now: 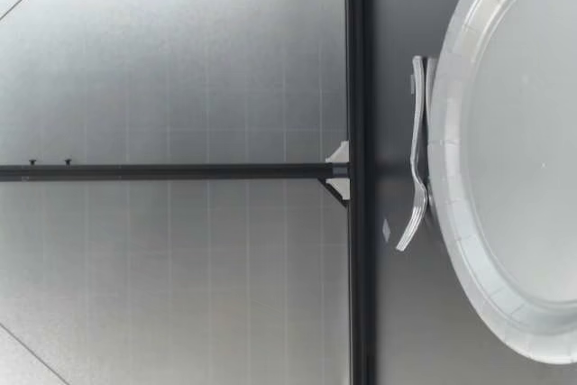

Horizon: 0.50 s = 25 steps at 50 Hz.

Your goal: Pick up the fork and place it on the plate.

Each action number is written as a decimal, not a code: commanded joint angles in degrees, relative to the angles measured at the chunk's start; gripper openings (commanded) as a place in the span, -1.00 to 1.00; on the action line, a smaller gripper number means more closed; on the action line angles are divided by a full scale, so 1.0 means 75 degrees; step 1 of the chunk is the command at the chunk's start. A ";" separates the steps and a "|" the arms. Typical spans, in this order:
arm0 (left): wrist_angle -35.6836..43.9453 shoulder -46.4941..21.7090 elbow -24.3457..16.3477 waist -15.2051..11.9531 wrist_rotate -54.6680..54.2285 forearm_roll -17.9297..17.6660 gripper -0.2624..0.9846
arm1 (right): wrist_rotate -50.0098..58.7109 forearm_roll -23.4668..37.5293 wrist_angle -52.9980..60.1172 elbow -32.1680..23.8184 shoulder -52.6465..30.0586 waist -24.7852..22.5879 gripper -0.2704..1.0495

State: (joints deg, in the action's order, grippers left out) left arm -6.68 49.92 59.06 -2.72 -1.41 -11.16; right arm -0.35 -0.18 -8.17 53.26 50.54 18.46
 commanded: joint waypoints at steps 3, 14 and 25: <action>-0.0176 -0.0563 -0.0492 -0.0023 0.0047 -0.0117 -0.70 | -0.0387 0.0445 -0.1254 -0.1336 -0.1090 0.0937 -0.64; 0.0621 -0.0680 0.0047 0.0000 0.0082 -0.0223 -0.57 | -0.1113 0.0445 -0.1195 -0.2578 -0.3211 0.1043 -0.27; 0.1301 -0.0668 0.0340 0.0434 0.0082 -0.0316 0.17 | -0.1687 0.0445 -0.1219 -0.3129 -0.5707 0.1043 0.22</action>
State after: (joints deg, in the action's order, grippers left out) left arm 1.23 45.18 61.96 -0.26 -0.88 -13.45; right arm -12.22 3.16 -17.49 31.82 10.90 26.02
